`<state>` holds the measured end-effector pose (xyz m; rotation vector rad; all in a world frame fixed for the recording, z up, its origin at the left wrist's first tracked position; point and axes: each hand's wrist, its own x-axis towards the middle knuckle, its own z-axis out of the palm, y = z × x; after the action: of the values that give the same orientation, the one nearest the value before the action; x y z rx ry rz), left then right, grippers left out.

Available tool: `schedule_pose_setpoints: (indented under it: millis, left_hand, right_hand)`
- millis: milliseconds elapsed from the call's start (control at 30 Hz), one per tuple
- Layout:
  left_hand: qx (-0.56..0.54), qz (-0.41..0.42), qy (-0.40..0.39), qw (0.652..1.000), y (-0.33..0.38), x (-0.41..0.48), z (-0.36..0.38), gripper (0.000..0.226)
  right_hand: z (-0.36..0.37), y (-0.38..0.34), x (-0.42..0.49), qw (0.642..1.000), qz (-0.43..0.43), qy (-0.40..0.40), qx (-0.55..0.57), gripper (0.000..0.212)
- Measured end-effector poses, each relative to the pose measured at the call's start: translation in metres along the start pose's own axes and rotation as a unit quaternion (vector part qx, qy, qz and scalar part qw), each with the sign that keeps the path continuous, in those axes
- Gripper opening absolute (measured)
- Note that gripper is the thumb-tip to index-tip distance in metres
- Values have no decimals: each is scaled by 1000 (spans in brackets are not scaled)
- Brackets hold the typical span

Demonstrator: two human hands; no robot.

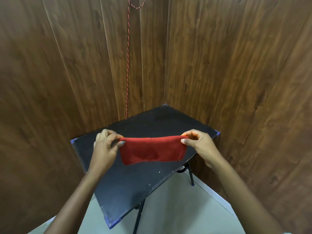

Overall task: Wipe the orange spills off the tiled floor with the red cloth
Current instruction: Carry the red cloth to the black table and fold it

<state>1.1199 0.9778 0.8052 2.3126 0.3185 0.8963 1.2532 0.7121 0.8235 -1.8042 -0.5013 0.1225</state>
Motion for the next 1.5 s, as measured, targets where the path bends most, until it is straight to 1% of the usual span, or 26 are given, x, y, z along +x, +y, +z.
schedule_pose_setpoints:
  millis: [33, 100, 167, 233, 267, 333, 433, 533, 600, 667, 767, 833, 900, 933, 967, 1000, 1033, 1067, 1100, 1167, 1200, 1233, 1300, 1367, 1400, 1500]
  left_hand:
    - [-35, -3, -4, 999, 0, 2, -1, 9]
    - [-190, -41, -40, 980, 2, 4, -5, 9]
    - [-374, -99, -79, 919, 4, 8, -10, 5]
    - [-459, -149, -93, 871, 3, 15, -9, 10]
    - [-471, -174, -92, 860, 2, 20, -8, 11]
    - [-470, -237, -90, 845, 0, 28, -1, 13]
    - [-429, -310, -73, 845, -2, 36, 18, 15]
    - [-361, -341, -12, 868, 7, 41, 40, 16]
    - [-302, -336, 19, 892, 20, 41, 53, 17]
    - [-286, -322, 29, 902, 32, 39, 63, 18]
    - [-351, -313, 25, 882, 42, 32, 67, 24]
    - [-417, -312, 7, 854, 39, 26, 63, 30]
    - [-449, -316, -6, 836, 33, 20, 60, 26]
    - [-456, -323, -1, 829, 29, 15, 59, 19]
    - [-463, -330, 6, 822, 25, 13, 59, 13]
    - [-471, -344, 19, 812, 18, 9, 59, 9]
    - [-482, -357, 30, 799, 12, 6, 59, 8]
    - [-494, -371, 36, 785, 6, 3, 58, 9]
    - [-506, -389, 39, 769, -3, -3, 57, 11]
    - [-514, -424, 40, 744, -24, -14, 56, 9]
    - [-502, -437, 37, 745, -34, -20, 58, 11]
    - [-477, -450, 36, 754, -48, -27, 60, 15]
    - [-402, -473, 23, 783, -70, -39, 65, 19]
    - [-333, -507, 13, 795, -97, -51, 73, 16]
    - [-313, -524, 14, 792, -110, -56, 78, 15]
    - [-294, -575, 37, 763, -146, -71, 91, 15]
  right_hand:
    - [-3, 0, 2, 1000, -7, 3, -2, 11]
    - [-9, 0, 8, 999, -20, -21, 32, 8]
    - [-12, -4, 12, 990, -18, -83, 110, 6]
    - [-9, -5, 21, 977, 0, -119, 175, 15]
    - [-5, -6, 29, 974, 13, -116, 193, 16]
    - [6, -4, 44, 977, 50, -79, 194, 8]
    - [28, -2, 64, 992, 62, -1, 108, 3]
    - [54, -10, 66, 994, -10, 88, -66, 5]
    - [77, -22, 54, 981, -71, 107, -144, 14]
    - [99, -33, 41, 977, -108, 77, -169, 24]
    - [116, -42, 29, 979, -97, -34, -176, 28]
    - [109, -41, 31, 989, -59, -102, -89, 25]
    - [98, -36, 35, 984, 5, -167, 61, 25]
    - [92, -30, 36, 975, 33, -180, 126, 24]
    - [87, -24, 38, 971, 47, -166, 165, 20]
    - [85, -15, 40, 974, 54, -138, 170, 16]
    - [84, -3, 41, 982, 61, -110, 141, 11]
    - [84, 8, 42, 985, 79, -105, 110, 8]
    - [89, 22, 40, 978, 118, -142, 96, 9]
    - [101, 46, 37, 930, 219, -257, 148, 10]
    - [109, 56, 36, 906, 256, -284, 183, 7]
    - [121, 65, 36, 894, 278, -293, 195, 3]
    - [144, 81, 38, 905, 293, -270, 151, 5]
    - [174, 98, 41, 923, 289, -246, 62, 10]
    - [187, 107, 41, 926, 289, -240, 30, 13]
    - [226, 136, 36, 923, 307, -230, -27, 23]
